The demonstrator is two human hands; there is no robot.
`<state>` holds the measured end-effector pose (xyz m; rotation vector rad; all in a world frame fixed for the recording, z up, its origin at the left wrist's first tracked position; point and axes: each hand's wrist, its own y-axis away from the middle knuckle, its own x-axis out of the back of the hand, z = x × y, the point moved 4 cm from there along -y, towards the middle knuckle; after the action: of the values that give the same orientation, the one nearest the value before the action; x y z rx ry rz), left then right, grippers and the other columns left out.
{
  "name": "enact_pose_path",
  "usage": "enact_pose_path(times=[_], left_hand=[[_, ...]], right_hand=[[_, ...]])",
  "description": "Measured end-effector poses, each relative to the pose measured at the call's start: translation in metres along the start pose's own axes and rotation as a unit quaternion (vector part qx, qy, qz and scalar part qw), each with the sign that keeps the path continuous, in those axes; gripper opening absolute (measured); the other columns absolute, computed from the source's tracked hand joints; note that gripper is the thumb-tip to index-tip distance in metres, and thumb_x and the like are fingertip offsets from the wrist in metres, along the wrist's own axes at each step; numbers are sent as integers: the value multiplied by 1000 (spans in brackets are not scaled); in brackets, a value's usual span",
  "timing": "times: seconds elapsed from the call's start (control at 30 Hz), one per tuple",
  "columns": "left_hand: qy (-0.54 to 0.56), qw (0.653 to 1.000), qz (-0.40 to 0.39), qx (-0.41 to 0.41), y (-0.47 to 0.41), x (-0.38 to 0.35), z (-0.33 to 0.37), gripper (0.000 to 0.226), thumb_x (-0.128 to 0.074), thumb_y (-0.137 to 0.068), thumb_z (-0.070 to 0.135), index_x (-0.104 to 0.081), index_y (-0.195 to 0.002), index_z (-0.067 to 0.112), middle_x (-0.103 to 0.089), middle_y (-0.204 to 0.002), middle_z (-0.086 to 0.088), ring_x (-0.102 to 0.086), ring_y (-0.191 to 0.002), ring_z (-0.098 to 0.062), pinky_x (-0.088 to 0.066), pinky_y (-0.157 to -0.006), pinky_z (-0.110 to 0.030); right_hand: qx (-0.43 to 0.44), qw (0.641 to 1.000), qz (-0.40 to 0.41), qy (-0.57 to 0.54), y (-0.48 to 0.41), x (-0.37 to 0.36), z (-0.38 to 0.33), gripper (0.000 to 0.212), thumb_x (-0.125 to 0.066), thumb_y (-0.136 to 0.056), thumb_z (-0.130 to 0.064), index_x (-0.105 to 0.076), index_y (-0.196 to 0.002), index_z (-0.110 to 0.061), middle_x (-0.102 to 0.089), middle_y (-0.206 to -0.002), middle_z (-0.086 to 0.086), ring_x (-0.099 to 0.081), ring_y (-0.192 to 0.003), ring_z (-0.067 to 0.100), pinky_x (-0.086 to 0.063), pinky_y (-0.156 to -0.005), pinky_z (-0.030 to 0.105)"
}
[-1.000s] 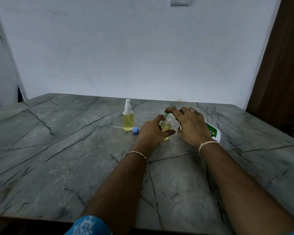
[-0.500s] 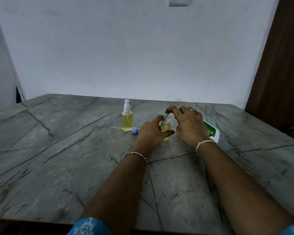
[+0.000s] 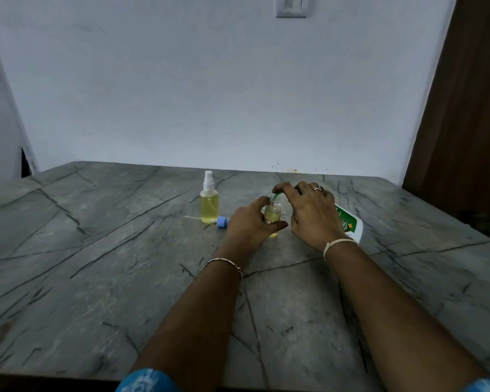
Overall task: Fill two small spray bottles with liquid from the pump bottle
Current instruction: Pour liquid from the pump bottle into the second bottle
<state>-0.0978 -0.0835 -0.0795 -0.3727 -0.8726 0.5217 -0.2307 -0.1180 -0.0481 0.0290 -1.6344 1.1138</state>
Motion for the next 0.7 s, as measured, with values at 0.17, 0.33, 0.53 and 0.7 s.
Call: enact_pose_path(times=[0.17, 0.33, 0.53, 0.7], left_hand=[[8, 1000, -3, 0, -1, 0, -2, 61, -74, -74, 50, -52, -126, 28, -70, -99, -2, -63, -91, -17, -49, -77, -28], [10, 1000, 0, 1, -3, -1, -4, 64, -74, -72, 53, -51, -127, 28, -69, -99, 1, -62, -90, -15, -41, -72, -22], [9, 1000, 1, -9, -2, -1, -3, 62, -74, -72, 51, -52, -126, 28, -69, -95, 0, -60, -83, -12, -42, -71, -23], [7, 1000, -6, -6, -2, -3, -5, 64, -74, -73, 51, -50, -127, 27, -69, -100, -1, -62, -89, -16, -45, -76, -24]], right_hand=[[0, 1000, 4, -5, -2, 0, -2, 68, -67, -76, -13, -37, -132, -35, -56, -118, 5, -51, -114, 29, -39, -96, 45], [10, 1000, -10, -2, 1, -1, 2, 77, -65, -77, -11, -27, -136, -41, -55, -117, 5, -49, -115, 28, -40, -97, 46], [0, 1000, -6, -9, -1, 0, -1, 70, -67, -74, -11, -35, -130, -36, -56, -116, 5, -51, -114, 28, -40, -96, 46], [1, 1000, -4, -5, -2, -2, -2, 71, -69, -75, -13, -34, -133, -36, -55, -118, 6, -50, -115, 29, -40, -96, 46]])
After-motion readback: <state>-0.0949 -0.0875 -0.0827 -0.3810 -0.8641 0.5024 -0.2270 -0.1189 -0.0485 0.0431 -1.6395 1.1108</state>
